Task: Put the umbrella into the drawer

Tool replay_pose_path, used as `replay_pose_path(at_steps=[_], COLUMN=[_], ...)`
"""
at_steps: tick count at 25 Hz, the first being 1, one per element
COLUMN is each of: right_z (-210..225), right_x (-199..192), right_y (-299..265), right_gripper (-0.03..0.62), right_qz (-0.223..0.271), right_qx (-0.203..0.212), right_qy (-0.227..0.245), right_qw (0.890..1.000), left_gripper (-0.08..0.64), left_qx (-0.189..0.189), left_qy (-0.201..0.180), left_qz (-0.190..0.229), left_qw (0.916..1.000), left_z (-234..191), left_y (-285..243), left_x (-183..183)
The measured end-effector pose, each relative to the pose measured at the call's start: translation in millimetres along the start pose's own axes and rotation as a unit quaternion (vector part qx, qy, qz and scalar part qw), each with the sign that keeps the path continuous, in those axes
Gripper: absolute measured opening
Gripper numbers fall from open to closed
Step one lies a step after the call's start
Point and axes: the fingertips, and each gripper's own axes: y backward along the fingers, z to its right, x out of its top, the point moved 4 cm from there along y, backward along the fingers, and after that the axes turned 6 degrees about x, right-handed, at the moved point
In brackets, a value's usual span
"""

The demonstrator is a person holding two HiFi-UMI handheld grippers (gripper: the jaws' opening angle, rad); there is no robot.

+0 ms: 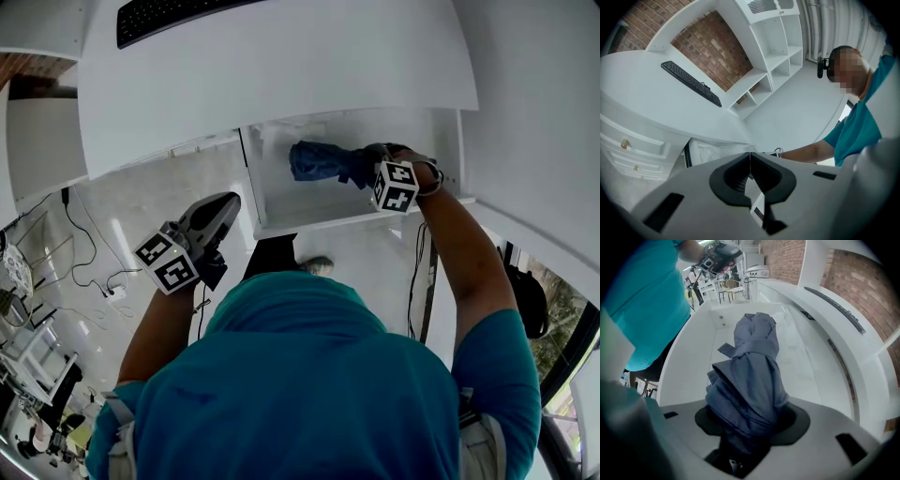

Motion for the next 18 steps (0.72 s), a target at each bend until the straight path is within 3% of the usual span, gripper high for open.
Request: replay_pose_path(at_steps=[10, 13, 18], right_z=[-5.8, -1.3, -0.5], right_x=[3.6, -1.6, -2.7], right_y=[-50.6, -62.5, -50.4], right_gripper=[0.244, 0.264, 0.282], right_qz=[-0.034, -0.059, -0.058], right_qx=[0.003, 0.006, 0.003], right_qy=[0.046, 0.039, 0.037], right_qw=[0.998, 0.998, 0.998], left_gripper=[0.018, 0.018, 0.017], left_qx=[-0.002, 0.000, -0.006], left_qy=[0.008, 0.009, 0.008], left_qz=[-0.007, -0.008, -0.009], left_qw=[0.9999, 0.9999, 0.9999], left_z=[-19.7, -26.9, -24.2], left_y=[3.1, 1.6, -5.4], left_x=[-5.1, -3.5, -2.0])
